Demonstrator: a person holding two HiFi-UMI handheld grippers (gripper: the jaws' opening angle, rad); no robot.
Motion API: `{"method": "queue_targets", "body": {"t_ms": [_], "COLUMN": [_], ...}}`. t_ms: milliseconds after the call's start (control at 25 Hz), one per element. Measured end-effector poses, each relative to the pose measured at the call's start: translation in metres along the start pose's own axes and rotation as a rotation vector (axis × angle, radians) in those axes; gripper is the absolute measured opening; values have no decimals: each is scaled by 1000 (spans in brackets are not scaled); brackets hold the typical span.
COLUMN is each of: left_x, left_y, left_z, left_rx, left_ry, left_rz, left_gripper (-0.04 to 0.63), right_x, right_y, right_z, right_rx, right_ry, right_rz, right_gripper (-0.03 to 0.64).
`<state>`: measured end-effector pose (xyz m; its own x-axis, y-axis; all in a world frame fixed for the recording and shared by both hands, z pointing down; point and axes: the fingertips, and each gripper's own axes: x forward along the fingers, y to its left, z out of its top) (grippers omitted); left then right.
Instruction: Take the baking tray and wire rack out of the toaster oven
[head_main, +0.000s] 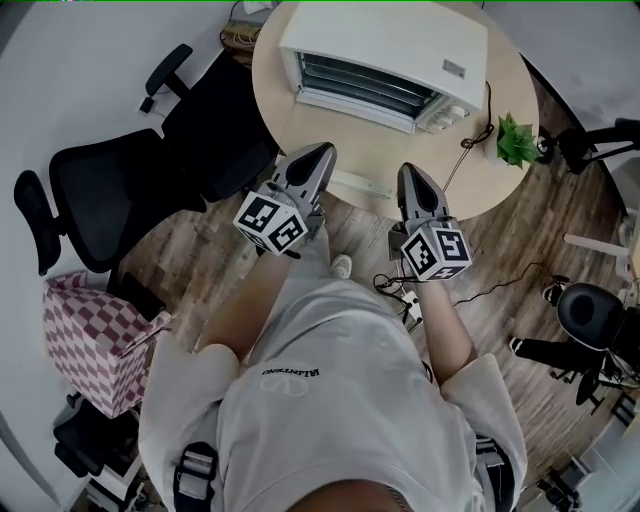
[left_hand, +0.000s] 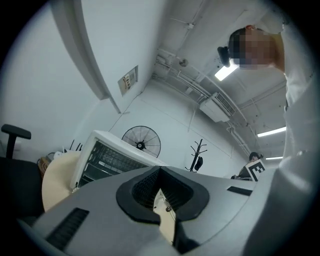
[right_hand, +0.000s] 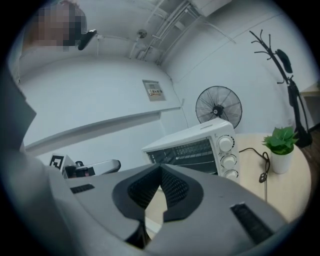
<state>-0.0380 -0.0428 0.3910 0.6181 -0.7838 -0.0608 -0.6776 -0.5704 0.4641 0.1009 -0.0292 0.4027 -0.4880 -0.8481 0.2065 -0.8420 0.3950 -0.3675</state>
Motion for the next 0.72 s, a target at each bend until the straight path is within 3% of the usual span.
{"method": "queue_targets", "body": {"t_ms": [400,720], "left_x": [63,98], "left_y": [78,120], "left_z": [-29,-51], "left_rx": [-169,-378], "left_ry": [66,64], "left_rz": [-7,-40], "left_gripper": [2,3], "right_x": [100,152], "right_y": [-27,-41], "right_z": [-18,-31], "right_rx": [119,304], "right_ry": [58,37], "right_rz": [-40,-56], "right_gripper": [2,3]}}
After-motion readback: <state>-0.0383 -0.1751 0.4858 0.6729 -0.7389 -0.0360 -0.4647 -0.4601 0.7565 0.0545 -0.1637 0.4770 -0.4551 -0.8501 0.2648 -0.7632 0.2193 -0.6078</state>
